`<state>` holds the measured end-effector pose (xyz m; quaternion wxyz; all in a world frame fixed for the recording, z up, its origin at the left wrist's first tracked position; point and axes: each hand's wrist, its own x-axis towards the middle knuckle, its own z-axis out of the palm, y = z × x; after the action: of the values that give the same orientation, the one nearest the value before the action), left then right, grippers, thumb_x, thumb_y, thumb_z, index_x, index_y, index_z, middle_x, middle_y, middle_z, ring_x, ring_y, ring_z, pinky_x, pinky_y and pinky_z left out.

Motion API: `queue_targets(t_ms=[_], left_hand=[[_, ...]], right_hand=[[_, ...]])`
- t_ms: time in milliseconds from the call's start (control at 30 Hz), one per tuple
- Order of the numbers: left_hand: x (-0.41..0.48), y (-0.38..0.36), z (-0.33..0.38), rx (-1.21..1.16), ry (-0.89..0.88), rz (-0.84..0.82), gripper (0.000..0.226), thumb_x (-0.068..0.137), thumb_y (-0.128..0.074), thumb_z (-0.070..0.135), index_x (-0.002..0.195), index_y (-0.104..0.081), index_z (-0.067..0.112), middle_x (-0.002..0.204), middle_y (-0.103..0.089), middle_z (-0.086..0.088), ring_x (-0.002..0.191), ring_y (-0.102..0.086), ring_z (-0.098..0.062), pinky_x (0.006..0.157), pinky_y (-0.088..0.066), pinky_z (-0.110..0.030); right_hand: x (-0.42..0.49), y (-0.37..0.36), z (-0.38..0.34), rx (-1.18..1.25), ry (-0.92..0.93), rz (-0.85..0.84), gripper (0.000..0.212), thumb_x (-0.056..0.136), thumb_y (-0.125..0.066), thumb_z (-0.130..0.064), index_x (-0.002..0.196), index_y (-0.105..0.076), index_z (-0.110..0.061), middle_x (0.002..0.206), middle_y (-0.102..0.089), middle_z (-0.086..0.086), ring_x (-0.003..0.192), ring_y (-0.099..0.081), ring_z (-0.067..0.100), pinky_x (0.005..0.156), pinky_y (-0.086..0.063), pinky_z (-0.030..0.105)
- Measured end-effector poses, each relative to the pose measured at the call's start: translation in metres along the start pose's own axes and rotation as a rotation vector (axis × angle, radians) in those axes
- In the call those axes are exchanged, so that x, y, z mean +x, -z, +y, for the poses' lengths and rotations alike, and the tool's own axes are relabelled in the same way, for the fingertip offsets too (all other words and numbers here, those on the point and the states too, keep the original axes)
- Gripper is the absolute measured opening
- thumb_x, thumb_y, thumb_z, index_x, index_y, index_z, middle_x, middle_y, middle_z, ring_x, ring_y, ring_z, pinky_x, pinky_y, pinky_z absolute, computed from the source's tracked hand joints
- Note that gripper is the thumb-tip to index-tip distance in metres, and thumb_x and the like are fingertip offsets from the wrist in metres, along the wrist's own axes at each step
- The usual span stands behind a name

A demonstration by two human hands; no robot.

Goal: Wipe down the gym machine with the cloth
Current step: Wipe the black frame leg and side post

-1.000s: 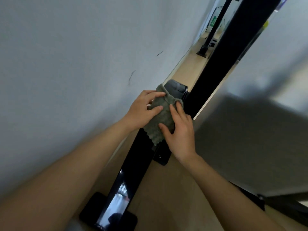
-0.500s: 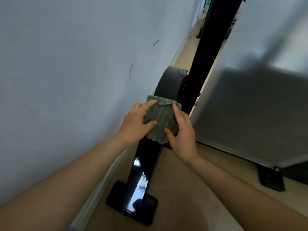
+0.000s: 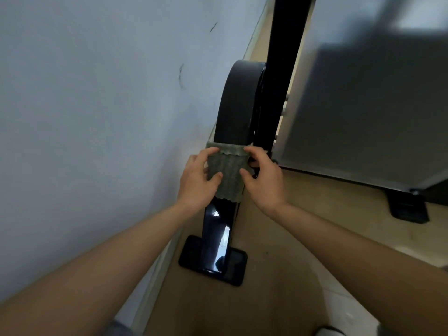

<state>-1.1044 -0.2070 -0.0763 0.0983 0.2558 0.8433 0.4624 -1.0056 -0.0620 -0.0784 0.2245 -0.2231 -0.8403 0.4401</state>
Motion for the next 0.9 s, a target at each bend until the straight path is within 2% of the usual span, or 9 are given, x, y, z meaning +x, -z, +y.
queue_targets(t_ms=[67,100,200,267,433,567,667,800,900], left_hand=[[-0.01,-0.003,-0.007,0.003,0.017,-0.002,0.053,0.091,-0.07,0.009,0.135,-0.053,0.032,0.126,-0.05,-0.004,0.099,-0.06,-0.003,0.083,-0.056,-0.015],[-0.015,-0.005,-0.01,0.003,0.026,0.003,0.053,0.091,-0.071,0.009,0.134,-0.053,0.032,0.125,-0.05,-0.004,0.098,-0.059,-0.001,0.084,-0.056,-0.016],[-0.025,-0.008,-0.018,-0.007,0.062,-0.004,0.052,0.089,-0.072,0.012,0.126,-0.052,0.043,0.121,-0.051,-0.002,0.1,-0.063,-0.009,0.09,-0.06,-0.035],[-0.029,-0.008,-0.023,-0.013,0.102,-0.032,0.049,0.088,-0.072,0.017,0.114,-0.051,0.053,0.119,-0.051,0.0,0.101,-0.065,-0.017,0.088,-0.061,-0.043],[-0.046,-0.011,-0.04,0.037,0.208,-0.094,0.029,0.079,-0.067,0.04,0.101,-0.052,0.052,0.111,-0.056,-0.002,0.096,-0.065,-0.018,0.085,-0.06,-0.047],[-0.059,-0.02,-0.043,-0.032,0.297,-0.049,0.019,0.088,-0.072,0.033,0.096,-0.056,0.039,0.103,-0.061,-0.001,0.092,-0.066,-0.02,0.081,-0.06,-0.046],[-0.071,-0.029,-0.047,-0.126,0.396,0.031,0.016,0.093,-0.071,0.024,0.089,-0.056,0.028,0.088,-0.064,0.004,0.08,-0.066,-0.017,0.077,-0.06,-0.046],[-0.087,-0.038,-0.064,-0.28,0.577,0.087,0.022,0.093,-0.072,0.029,0.08,-0.055,0.024,0.083,-0.066,-0.004,0.081,-0.068,-0.02,0.081,-0.058,-0.057],[-0.101,-0.043,-0.078,-0.288,0.675,0.077,0.023,0.077,-0.074,0.05,0.075,-0.058,0.034,0.091,-0.069,-0.008,0.093,-0.071,-0.029,0.084,-0.058,-0.059]], right_hand=[[-0.003,0.0,0.002,0.121,-0.078,-0.015,0.04,0.089,-0.071,-0.006,0.12,-0.057,-0.027,0.114,-0.063,-0.007,0.095,-0.064,0.012,0.077,-0.052,0.013],[-0.006,-0.002,0.003,0.191,-0.126,-0.009,0.037,0.089,-0.071,-0.005,0.117,-0.056,-0.026,0.114,-0.063,-0.006,0.093,-0.065,0.012,0.074,-0.051,0.011],[-0.025,-0.021,0.008,0.369,-0.28,0.035,0.032,0.09,-0.07,-0.002,0.112,-0.056,-0.02,0.108,-0.063,-0.003,0.096,-0.064,0.011,0.082,-0.055,0.019],[-0.038,-0.037,0.012,0.416,-0.349,0.079,0.027,0.09,-0.069,-0.001,0.107,-0.057,-0.017,0.105,-0.063,-0.001,0.095,-0.061,0.011,0.083,-0.053,0.015],[-0.056,-0.058,0.024,0.524,-0.449,0.154,0.012,0.093,-0.069,-0.007,0.1,-0.06,-0.011,0.096,-0.064,0.004,0.092,-0.062,0.017,0.076,-0.049,0.009],[-0.07,-0.065,0.038,0.632,-0.603,0.116,0.013,0.09,-0.074,-0.03,0.084,-0.063,-0.029,0.081,-0.066,-0.011,0.082,-0.064,0.009,0.078,-0.055,0.033],[-0.073,-0.066,0.048,0.656,-0.699,0.034,0.029,0.073,-0.073,-0.061,0.069,-0.06,-0.035,0.079,-0.068,-0.01,0.091,-0.07,0.021,0.088,-0.058,0.053],[-0.086,-0.07,0.054,0.615,-0.641,0.012,0.025,0.087,-0.075,-0.041,0.077,-0.057,-0.028,0.084,-0.07,-0.002,0.088,-0.07,0.022,0.085,-0.058,0.055],[-0.103,-0.078,0.061,0.585,-0.648,-0.014,0.02,0.09,-0.075,-0.029,0.091,-0.055,-0.024,0.1,-0.072,0.007,0.095,-0.071,0.025,0.086,-0.059,0.053]])
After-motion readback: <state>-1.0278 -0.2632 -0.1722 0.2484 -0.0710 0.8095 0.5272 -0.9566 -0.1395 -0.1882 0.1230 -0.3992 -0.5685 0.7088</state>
